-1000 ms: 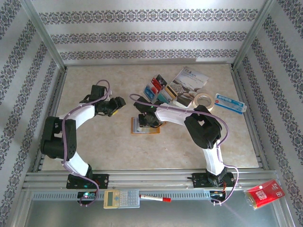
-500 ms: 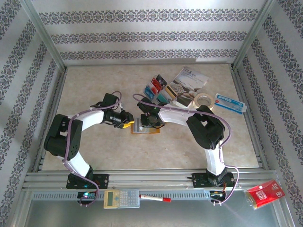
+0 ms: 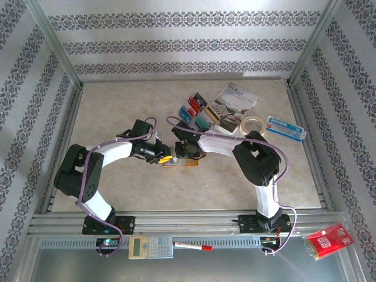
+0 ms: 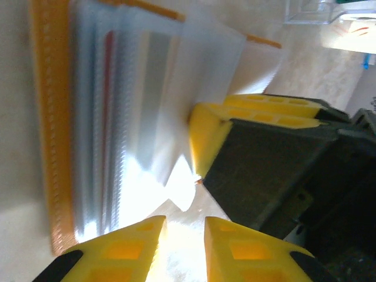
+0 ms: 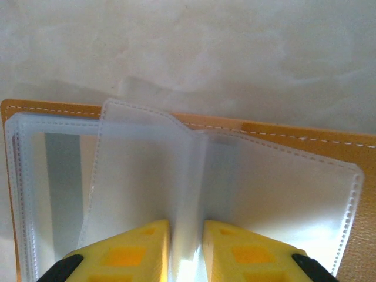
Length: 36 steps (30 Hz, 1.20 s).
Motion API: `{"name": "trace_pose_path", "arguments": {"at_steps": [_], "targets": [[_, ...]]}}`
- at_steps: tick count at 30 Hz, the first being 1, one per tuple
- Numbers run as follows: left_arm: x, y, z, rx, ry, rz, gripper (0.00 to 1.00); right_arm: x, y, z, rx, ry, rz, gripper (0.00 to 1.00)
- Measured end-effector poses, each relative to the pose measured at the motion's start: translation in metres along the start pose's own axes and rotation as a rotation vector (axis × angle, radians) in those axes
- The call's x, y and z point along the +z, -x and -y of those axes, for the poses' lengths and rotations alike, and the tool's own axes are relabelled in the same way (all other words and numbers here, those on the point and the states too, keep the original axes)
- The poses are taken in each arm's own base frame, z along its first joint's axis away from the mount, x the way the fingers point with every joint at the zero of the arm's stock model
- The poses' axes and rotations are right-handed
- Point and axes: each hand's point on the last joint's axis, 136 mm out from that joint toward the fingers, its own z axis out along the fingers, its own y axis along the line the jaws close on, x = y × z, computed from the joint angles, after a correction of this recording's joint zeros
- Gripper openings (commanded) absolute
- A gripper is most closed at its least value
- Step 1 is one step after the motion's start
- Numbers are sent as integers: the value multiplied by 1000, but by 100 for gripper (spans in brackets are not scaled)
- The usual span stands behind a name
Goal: Take the credit cards out of the card holder
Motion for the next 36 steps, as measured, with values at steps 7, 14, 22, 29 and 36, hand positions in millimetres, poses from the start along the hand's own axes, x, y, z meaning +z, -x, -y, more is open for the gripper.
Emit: {"name": "trace_pose_path", "arguments": {"at_steps": [7, 14, 22, 29, 36], "targets": [[14, -2, -9, -14, -1, -39, 26, -1, 0, -2, 3, 36, 8, 26], [15, 1, -7, 1, -10, -31, 30, -8, 1, -4, 35, 131, 13, 28], [18, 7, 2, 39, -57, -23, 31, -59, 36, -17, 128, 337, 135, 31], [24, 6, 23, 102, -92, -28, 34, -102, 50, -20, 136, 401, 253, 32], [41, 1, 47, 169, -103, -56, 42, -96, 48, 6, 178, 345, 274, 32]]}}
